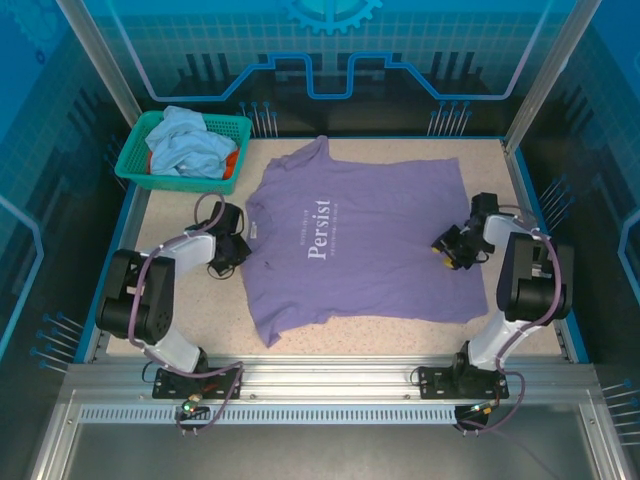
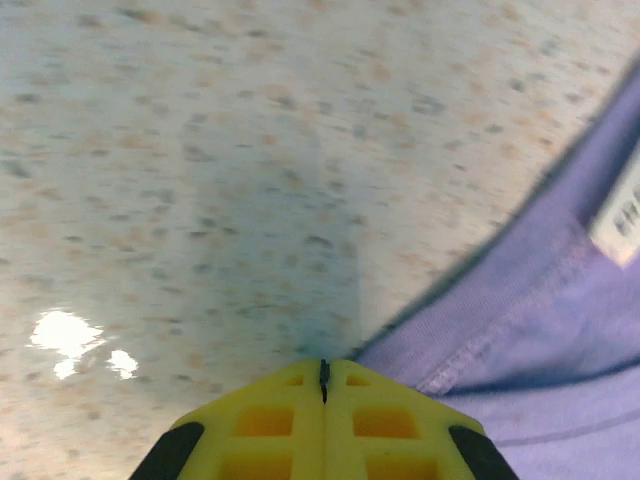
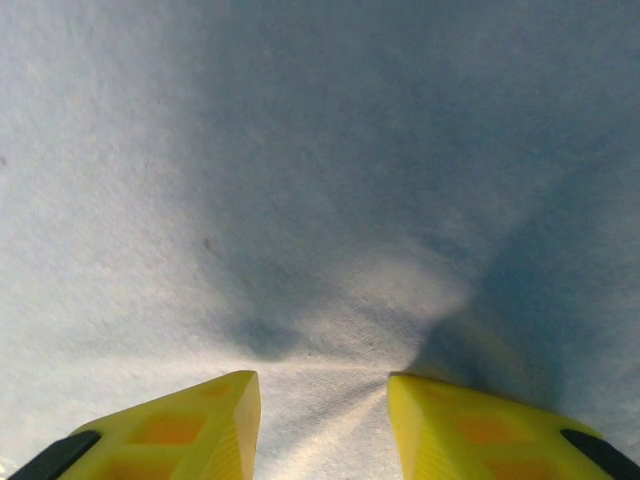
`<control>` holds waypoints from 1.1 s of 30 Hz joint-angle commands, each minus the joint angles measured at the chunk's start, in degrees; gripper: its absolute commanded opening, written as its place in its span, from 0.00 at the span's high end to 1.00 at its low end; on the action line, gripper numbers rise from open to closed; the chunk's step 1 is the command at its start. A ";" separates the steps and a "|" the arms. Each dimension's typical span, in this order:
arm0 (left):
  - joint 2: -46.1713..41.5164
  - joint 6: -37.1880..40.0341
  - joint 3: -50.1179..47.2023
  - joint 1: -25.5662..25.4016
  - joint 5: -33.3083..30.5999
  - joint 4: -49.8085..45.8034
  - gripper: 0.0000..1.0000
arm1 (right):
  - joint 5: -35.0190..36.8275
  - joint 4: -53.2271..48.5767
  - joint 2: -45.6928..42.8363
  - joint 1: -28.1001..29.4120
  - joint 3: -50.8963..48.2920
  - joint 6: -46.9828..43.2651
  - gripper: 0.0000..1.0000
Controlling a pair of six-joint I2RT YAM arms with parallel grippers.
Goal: Fold and stack the t-shirts
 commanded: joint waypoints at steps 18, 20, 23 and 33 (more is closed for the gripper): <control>7.56 4.53 25.88 -11.69 -5.60 -10.35 0.61 | 7.63 -5.80 0.07 8.47 15.32 -0.74 0.35; 13.66 5.25 30.87 -12.01 -3.90 -9.80 0.64 | 7.76 -6.67 5.29 8.50 21.12 -1.42 0.40; 22.69 7.28 40.41 -11.93 -3.03 -11.94 0.65 | 9.20 -9.11 13.58 8.86 30.16 -3.21 0.48; 47.98 12.79 73.14 -11.20 -3.39 -24.98 0.67 | 7.94 -15.64 32.81 9.02 49.91 -3.29 0.56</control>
